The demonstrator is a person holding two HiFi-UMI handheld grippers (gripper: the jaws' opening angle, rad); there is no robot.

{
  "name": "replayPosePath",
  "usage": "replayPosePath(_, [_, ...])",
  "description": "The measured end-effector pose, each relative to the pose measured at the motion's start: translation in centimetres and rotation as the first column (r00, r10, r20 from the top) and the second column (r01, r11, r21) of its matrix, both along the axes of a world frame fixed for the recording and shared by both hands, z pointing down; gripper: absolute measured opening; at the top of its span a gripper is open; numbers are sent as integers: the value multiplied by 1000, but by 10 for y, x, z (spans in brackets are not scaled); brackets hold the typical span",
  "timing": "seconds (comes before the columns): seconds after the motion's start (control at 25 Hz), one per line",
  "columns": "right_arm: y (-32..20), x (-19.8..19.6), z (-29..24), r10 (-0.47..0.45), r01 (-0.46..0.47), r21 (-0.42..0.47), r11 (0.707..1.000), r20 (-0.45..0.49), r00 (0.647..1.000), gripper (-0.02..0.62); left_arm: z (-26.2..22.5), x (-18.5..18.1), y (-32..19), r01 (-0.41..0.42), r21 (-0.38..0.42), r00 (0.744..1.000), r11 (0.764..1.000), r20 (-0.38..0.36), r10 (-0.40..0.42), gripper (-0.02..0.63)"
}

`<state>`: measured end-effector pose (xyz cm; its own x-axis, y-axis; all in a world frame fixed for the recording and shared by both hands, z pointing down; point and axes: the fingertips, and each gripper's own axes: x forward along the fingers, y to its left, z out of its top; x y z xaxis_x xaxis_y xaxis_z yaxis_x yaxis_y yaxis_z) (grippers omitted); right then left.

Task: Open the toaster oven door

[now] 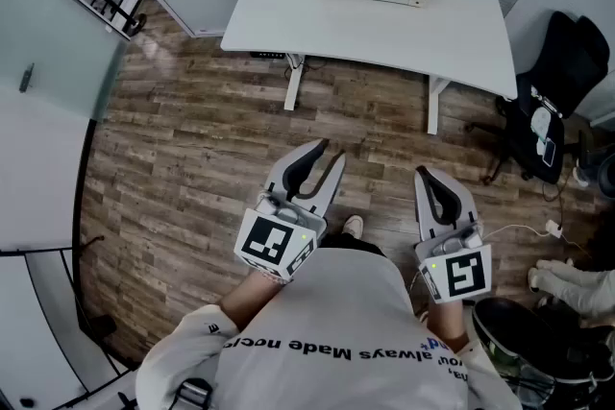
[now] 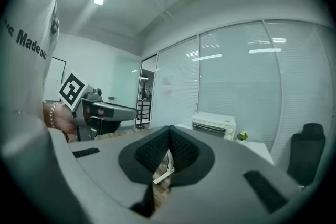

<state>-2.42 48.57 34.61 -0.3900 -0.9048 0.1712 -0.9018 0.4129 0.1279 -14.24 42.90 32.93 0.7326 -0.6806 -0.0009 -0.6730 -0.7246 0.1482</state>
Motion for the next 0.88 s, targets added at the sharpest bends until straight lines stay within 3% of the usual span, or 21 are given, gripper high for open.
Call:
replayPosePath(0.12, [0, 3, -8, 10, -10, 25, 1000, 14, 1000, 6, -1, 5, 2, 0, -1, 1000, 1000, -3, 0, 120])
replayPosePath(0.88, [-10, 40, 6, 11, -10, -12, 1000, 59, 998, 8, 1, 33, -10, 17, -12, 1000, 1000, 8, -17, 117])
